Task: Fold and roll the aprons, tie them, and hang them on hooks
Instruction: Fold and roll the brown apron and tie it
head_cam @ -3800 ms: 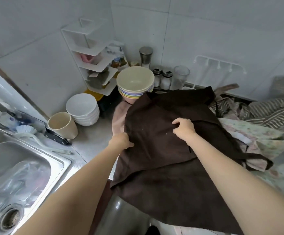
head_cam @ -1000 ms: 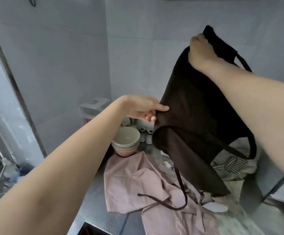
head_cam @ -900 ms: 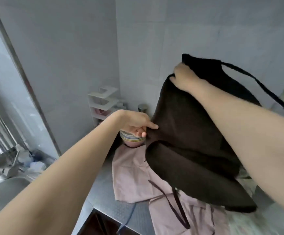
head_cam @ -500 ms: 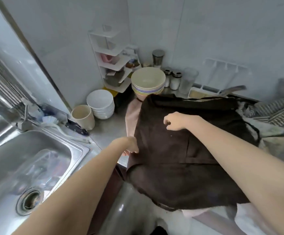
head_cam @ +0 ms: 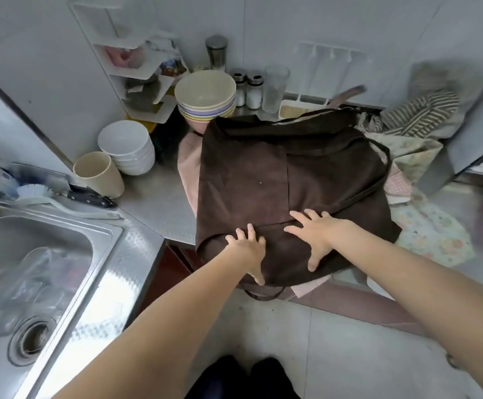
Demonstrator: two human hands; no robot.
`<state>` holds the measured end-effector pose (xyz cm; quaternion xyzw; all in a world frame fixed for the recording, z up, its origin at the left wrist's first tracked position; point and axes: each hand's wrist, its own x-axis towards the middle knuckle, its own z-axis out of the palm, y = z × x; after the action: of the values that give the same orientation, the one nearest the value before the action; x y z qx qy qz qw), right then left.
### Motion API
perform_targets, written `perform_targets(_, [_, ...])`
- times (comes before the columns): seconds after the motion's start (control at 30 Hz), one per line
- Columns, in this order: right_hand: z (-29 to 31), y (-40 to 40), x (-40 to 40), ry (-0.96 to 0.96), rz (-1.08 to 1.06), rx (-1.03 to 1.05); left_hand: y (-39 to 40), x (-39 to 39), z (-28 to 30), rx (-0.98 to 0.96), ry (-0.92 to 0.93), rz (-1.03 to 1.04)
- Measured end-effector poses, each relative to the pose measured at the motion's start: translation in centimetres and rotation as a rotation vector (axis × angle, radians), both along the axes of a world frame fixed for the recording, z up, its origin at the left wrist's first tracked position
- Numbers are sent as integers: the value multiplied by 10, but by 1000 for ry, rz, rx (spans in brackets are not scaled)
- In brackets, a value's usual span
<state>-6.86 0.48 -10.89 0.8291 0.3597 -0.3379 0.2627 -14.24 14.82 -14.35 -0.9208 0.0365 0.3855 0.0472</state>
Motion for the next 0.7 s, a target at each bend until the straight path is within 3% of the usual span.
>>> perform_targets(0.13, [-13, -30, -19, -58, 54, -123, -39, -15, -19, 8, -74, -24])
perform_targets(0.27, [-33, -55, -37, -202, 100, -45, -62, -28, -34, 101, -227, 23])
perform_targets(0.4, [-34, -67, -44, -231, 119, 15, -63, -28, -29, 205, -333, -83])
perform_targets(0.57, [9, -62, -33, -221, 59, 68, -37, -15, 14, 176, -425, -63])
perform_targets(0.7, [65, -58, -18, -523, 37, 232, -18, -8, 58, 111, -661, 160])
